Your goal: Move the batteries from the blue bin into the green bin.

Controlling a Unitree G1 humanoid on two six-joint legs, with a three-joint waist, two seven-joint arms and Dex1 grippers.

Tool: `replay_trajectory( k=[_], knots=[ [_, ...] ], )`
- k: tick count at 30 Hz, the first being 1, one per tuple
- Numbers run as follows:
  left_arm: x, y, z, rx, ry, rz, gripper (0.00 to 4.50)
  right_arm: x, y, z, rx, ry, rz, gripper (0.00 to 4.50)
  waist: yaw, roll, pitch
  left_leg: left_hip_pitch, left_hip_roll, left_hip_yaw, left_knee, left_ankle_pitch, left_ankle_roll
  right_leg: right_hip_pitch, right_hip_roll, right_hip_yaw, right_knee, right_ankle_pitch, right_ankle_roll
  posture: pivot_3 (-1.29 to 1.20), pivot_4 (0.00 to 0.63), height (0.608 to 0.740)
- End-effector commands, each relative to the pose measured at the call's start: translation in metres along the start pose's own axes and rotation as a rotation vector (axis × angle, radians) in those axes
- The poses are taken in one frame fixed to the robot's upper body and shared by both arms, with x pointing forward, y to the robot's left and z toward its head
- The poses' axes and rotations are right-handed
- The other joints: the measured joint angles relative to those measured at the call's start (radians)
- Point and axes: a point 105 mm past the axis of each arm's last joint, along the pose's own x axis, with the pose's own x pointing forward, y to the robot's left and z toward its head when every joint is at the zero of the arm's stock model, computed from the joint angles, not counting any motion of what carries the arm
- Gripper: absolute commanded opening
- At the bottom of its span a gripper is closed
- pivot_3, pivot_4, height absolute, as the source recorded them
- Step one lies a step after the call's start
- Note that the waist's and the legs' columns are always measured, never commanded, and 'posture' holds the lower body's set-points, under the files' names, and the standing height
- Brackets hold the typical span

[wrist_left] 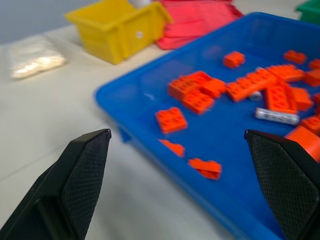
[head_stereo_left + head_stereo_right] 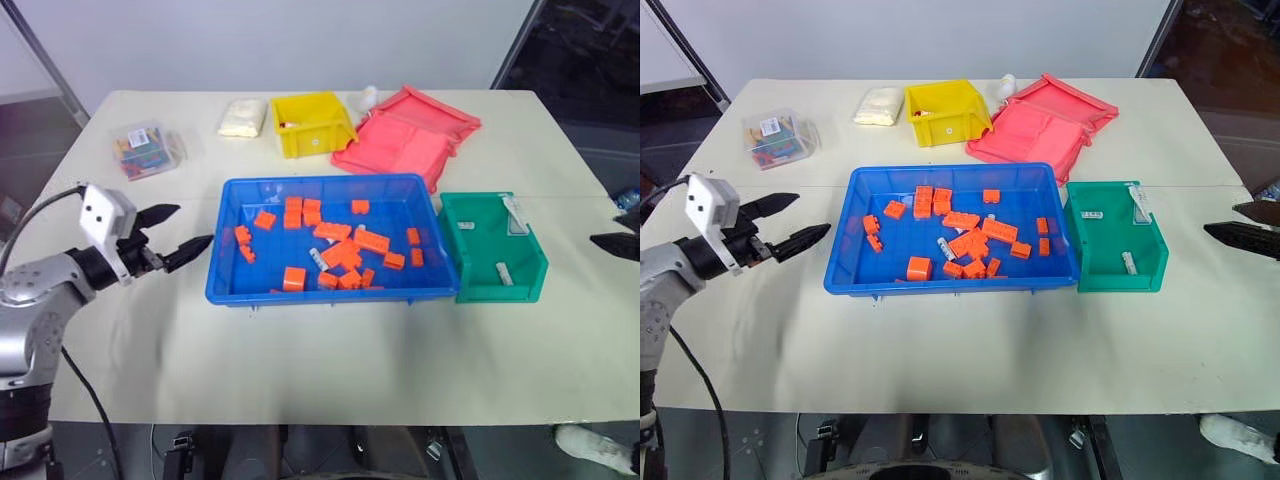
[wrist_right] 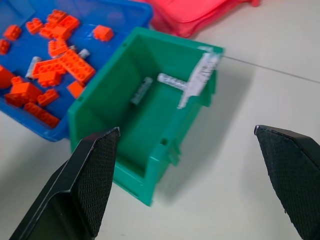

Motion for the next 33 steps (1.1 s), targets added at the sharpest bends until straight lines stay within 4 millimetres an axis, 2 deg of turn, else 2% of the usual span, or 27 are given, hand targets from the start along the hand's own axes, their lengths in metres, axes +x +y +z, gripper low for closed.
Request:
replay_trajectory(
  k=[1, 11, 16, 30, 32, 33],
  knots=[
    [-0.002, -0.005, 0.008, 0.017, -0.007, -0.041, 4.5, -0.007, 0.004, 0.015, -0.042, -0.053, -0.01, 4.44, 0.0, 0.0, 0.0, 0.0, 0.0, 0.0, 0.0, 0.0, 0.0, 0.0, 0.0, 0.0, 0.0, 0.0, 0.0, 0.0, 0.15, 0.74],
    [-0.003, 0.0, 0.013, 0.026, -0.018, -0.016, 4.5, -0.005, 0.004, 0.017, -0.049, -0.063, -0.025, 4.44, 0.0, 0.0, 0.0, 0.0, 0.0, 0.0, 0.0, 0.0, 0.0, 0.0, 0.0, 0.0, 0.0, 0.0, 0.0, 0.0, 0.15, 0.74],
    [0.0, -0.001, 0.014, 0.029, -0.027, -0.012, 4.5, 0.002, -0.002, 0.018, -0.063, -0.073, -0.054, 4.44, -0.001, 0.0, 0.0, 0.0, 0.0, 0.0, 0.0, 0.0, 0.0, 0.0, 0.0, 0.0, 0.0, 0.0, 0.0, 0.0, 0.15, 0.74],
    [0.004, -0.001, 0.014, 0.038, -0.046, -0.001, 4.5, 0.015, -0.001, 0.029, -0.097, -0.098, -0.034, 4.44, 0.0, 0.0, 0.0, 0.0, 0.0, 0.0, 0.0, 0.0, 0.0, 0.0, 0.0, 0.0, 0.0, 0.0, 0.0, 0.0, 0.15, 0.74],
    [0.004, -0.001, 0.014, 0.038, -0.047, 0.001, 4.5, 0.017, 0.001, 0.031, -0.109, -0.099, -0.024, 4.44, 0.0, 0.0, 0.0, 0.0, 0.0, 0.0, 0.0, 0.0, 0.0, 0.0, 0.0, 0.0, 0.0, 0.0, 0.0, 0.0, 0.15, 0.74],
    [0.004, -0.001, 0.014, 0.039, -0.047, 0.003, 4.5, 0.022, 0.009, 0.039, -0.14, -0.107, 0.006, 4.44, 0.0, 0.0, 0.0, 0.0, 0.0, 0.0, 0.0, 0.0, 0.0, 0.0, 0.0, 0.0, 0.0, 0.0, 0.0, 0.0, 0.15, 0.74]
  ],
)
